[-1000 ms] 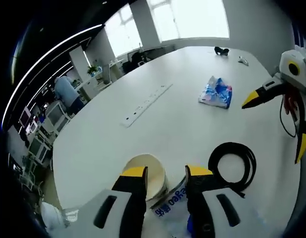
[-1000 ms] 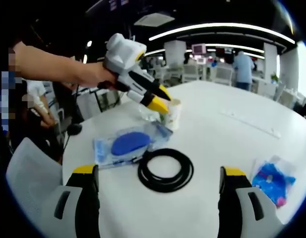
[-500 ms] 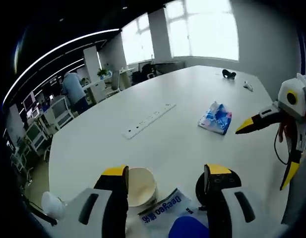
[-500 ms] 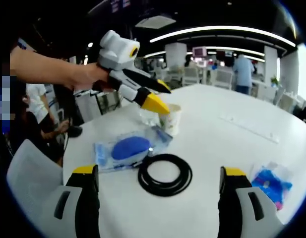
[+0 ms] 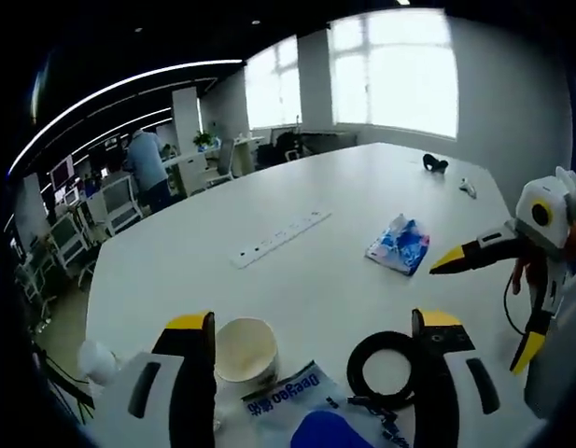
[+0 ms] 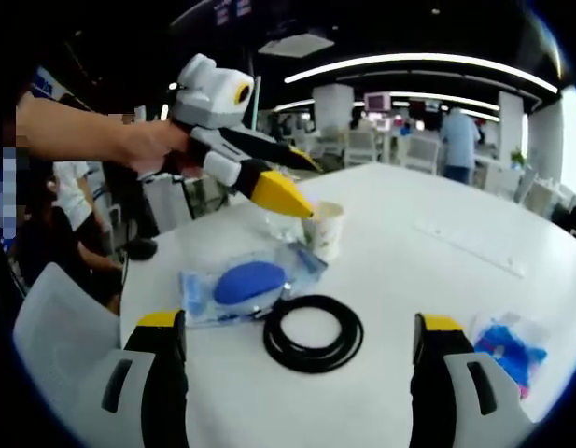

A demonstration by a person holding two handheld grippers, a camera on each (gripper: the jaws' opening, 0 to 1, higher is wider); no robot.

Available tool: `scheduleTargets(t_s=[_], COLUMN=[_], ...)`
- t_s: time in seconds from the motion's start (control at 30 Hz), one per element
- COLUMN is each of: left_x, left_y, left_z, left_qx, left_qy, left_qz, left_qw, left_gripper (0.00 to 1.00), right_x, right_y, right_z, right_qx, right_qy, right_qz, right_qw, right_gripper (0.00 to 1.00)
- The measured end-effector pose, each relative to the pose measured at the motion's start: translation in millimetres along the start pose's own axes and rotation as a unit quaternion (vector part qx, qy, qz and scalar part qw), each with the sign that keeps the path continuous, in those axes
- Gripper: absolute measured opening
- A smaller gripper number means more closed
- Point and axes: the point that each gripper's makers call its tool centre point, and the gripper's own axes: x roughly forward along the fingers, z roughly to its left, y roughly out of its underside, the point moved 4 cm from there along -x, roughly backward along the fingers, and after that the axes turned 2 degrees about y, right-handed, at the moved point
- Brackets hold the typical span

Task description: Arrange the tabletop items into an orderly group along one side of the table until the central work area is clear of visible clutter.

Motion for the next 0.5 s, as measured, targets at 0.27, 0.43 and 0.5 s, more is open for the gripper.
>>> scheduleTargets(t_s=[0.27, 0.43, 0.5], left_x=[-9.7, -14.6, -16.3], left_y=[-2.3, -3.5, -5.0], left_z=[-7.5, -14.8, -16.6], left_qx=[-0.013, -0.009, -0.005], left_qy=[-0.005, -0.004, -0.006], left_qz=[-0.011, -0.018, -0.023], left_qw=[0.9998, 0.9998, 0.9997], left_gripper=[0.94, 0.95, 0.95], right_x=[-4.4, -9.1, -11.0], right_y=[-2.5, -2.8, -3.1], right_z=[-1.7, -4.9, -4.8], right_qx=[-0.004, -0.007, -0.008], right_qy=[0.004, 0.013, 0.014], right_qz=[-0.003, 0.0, 0.0], right_qw=[1.0, 0.9999, 0.9999], right_gripper=[0.99, 0.99, 0.98])
